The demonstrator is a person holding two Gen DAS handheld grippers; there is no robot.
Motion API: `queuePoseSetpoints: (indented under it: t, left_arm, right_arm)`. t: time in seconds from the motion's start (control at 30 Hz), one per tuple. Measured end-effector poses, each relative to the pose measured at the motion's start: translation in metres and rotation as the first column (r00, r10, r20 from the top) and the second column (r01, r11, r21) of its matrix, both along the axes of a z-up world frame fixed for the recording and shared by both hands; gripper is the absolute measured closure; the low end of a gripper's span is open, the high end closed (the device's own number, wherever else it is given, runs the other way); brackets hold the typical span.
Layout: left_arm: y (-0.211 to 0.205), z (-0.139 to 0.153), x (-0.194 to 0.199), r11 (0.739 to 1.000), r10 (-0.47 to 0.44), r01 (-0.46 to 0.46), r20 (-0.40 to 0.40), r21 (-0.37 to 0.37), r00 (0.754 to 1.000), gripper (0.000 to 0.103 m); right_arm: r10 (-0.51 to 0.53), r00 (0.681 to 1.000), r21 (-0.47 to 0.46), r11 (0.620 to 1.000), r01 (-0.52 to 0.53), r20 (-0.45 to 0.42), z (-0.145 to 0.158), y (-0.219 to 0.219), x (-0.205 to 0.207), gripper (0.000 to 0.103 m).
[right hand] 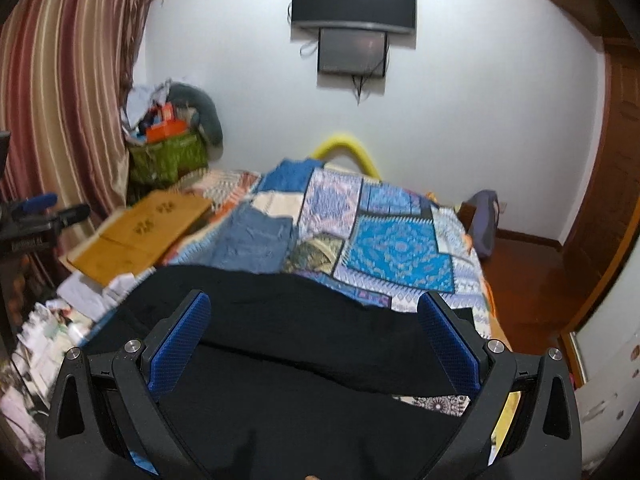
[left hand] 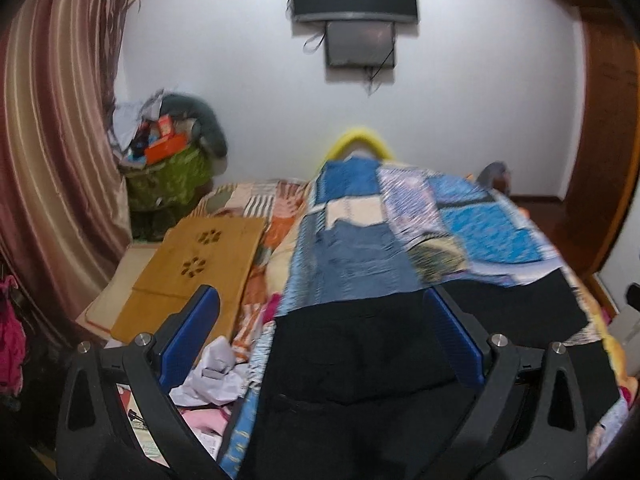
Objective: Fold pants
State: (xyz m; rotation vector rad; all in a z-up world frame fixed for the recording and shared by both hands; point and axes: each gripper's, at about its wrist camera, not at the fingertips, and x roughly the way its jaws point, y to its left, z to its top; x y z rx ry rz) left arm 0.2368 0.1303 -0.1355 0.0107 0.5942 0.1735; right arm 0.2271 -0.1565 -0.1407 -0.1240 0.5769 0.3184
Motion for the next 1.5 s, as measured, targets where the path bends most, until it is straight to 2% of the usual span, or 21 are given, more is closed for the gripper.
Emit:
queuePoseSetpoints:
  t: [0.17,0.27,0.33,0.37,0.5,0.53,0.6,0.63,0.7,0.97,1.03,1.07,1.1,1.13,1.17,1.2,1.23,1.33,1.37,1.4,1.5]
  left_arm:
    - [0.041,-0.034,0.055,0.999,0.035,-0.038,-0.078,-0.03,0.996,0.0]
    - [0.059,-0.058,0.085,0.998,0.063,-0.061,-0.12,0.021,0.991,0.002]
    - [0.068,-0.08,0.105,0.997,0.057,-0.048,-0.167,0.054,0.984,0.01]
    - [0.071,-0.091,0.114,0.997,0.055,-0.044,-0.196,0.057,0.979,0.016]
    - [0.081,-0.13,0.136,0.999,0.036,-0.037,-0.298,0.002,0.954,0.024]
    - [0.083,-0.139,0.142,0.999,0.027,-0.032,-0.318,-0.011,0.948,0.025]
    - [0.084,-0.157,0.153,0.999,0.016,-0.026,-0.352,-0.023,0.936,0.027]
    - [0.083,-0.163,0.156,1.0,0.013,-0.022,-0.365,-0.022,0.931,0.027]
    - [0.083,-0.178,0.163,1.0,0.003,-0.014,-0.396,-0.027,0.918,0.027]
    - [0.095,-0.228,0.193,0.994,0.005,-0.058,-0.505,-0.089,0.863,0.03]
    - [0.096,-0.234,0.196,0.992,0.014,-0.075,-0.514,-0.099,0.858,0.03]
    - [0.097,-0.235,0.197,0.99,0.012,-0.081,-0.514,-0.113,0.858,0.032]
    - [0.097,-0.237,0.198,0.989,0.008,-0.084,-0.514,-0.124,0.858,0.035]
    - [0.096,-0.237,0.198,0.988,0.002,-0.081,-0.516,-0.13,0.857,0.037]
    - [0.095,-0.236,0.198,0.988,-0.006,-0.074,-0.516,-0.134,0.857,0.043]
    - [0.093,-0.236,0.198,0.988,-0.021,-0.062,-0.515,-0.143,0.857,0.06]
    - [0.09,-0.236,0.198,0.984,-0.049,-0.046,-0.519,-0.169,0.853,0.065]
    - [0.08,-0.231,0.199,0.992,-0.026,-0.041,-0.524,-0.117,0.851,0.072]
    - [0.076,-0.228,0.199,0.996,-0.017,-0.032,-0.522,-0.084,0.853,0.079]
    - [0.074,-0.226,0.198,0.997,-0.011,-0.031,-0.52,-0.072,0.854,0.083]
    - [0.078,-0.214,0.195,0.996,-0.012,-0.036,-0.507,-0.084,0.862,0.088]
  right_arm:
    - [0.003,0.994,0.034,0.999,0.001,-0.105,-0.023,-0.009,0.046,0.0]
    - [-0.003,0.988,0.04,0.999,0.01,-0.157,-0.039,-0.013,0.076,0.001]
    - [-0.002,0.984,0.028,1.0,0.007,-0.18,-0.05,-0.014,0.093,0.001]
    - [0.001,0.982,0.019,1.0,0.003,-0.189,-0.055,-0.013,0.1,0.001]
    - [0.03,0.974,-0.021,0.999,-0.036,-0.226,-0.078,-0.01,0.133,0.001]
    - [0.041,0.97,-0.024,0.999,-0.048,-0.241,-0.084,-0.009,0.141,0.002]
    - [0.064,0.957,-0.024,0.997,-0.074,-0.284,-0.097,-0.006,0.156,0.012]
    - [0.076,0.95,-0.017,0.996,-0.085,-0.303,-0.103,-0.006,0.163,0.013]
    - [0.101,0.934,-0.011,0.994,-0.111,-0.343,-0.114,-0.003,0.176,0.014]
    - [0.208,0.893,-0.055,0.967,-0.25,-0.4,-0.149,0.023,0.208,0.021]
    - [0.223,0.883,-0.062,0.96,-0.272,-0.413,-0.156,0.027,0.213,0.027]
    - [0.234,0.873,-0.062,0.956,-0.287,-0.427,-0.16,0.029,0.216,0.04]
    - [0.263,0.85,-0.04,0.948,-0.315,-0.457,-0.165,0.032,0.218,0.05]
    - [0.286,0.828,-0.015,0.942,-0.334,-0.483,-0.169,0.032,0.22,0.05]
    - [0.291,0.821,0.002,0.943,-0.333,-0.491,-0.17,0.031,0.221,0.05]
    - [0.295,0.818,0.011,0.943,-0.334,-0.493,-0.169,0.03,0.222,0.053]
    - [0.299,0.815,0.019,0.942,-0.334,-0.496,-0.17,0.029,0.222,0.055]
    - [0.289,0.822,0.018,0.946,-0.322,-0.491,-0.169,0.026,0.216,0.076]
    - [0.284,0.825,0.008,0.947,-0.321,-0.488,-0.168,0.026,0.215,0.088]
    - [0.279,0.83,-0.004,0.947,-0.32,-0.483,-0.167,0.025,0.212,0.096]
    - [0.265,0.847,-0.029,0.949,-0.313,-0.46,-0.163,0.025,0.209,0.098]
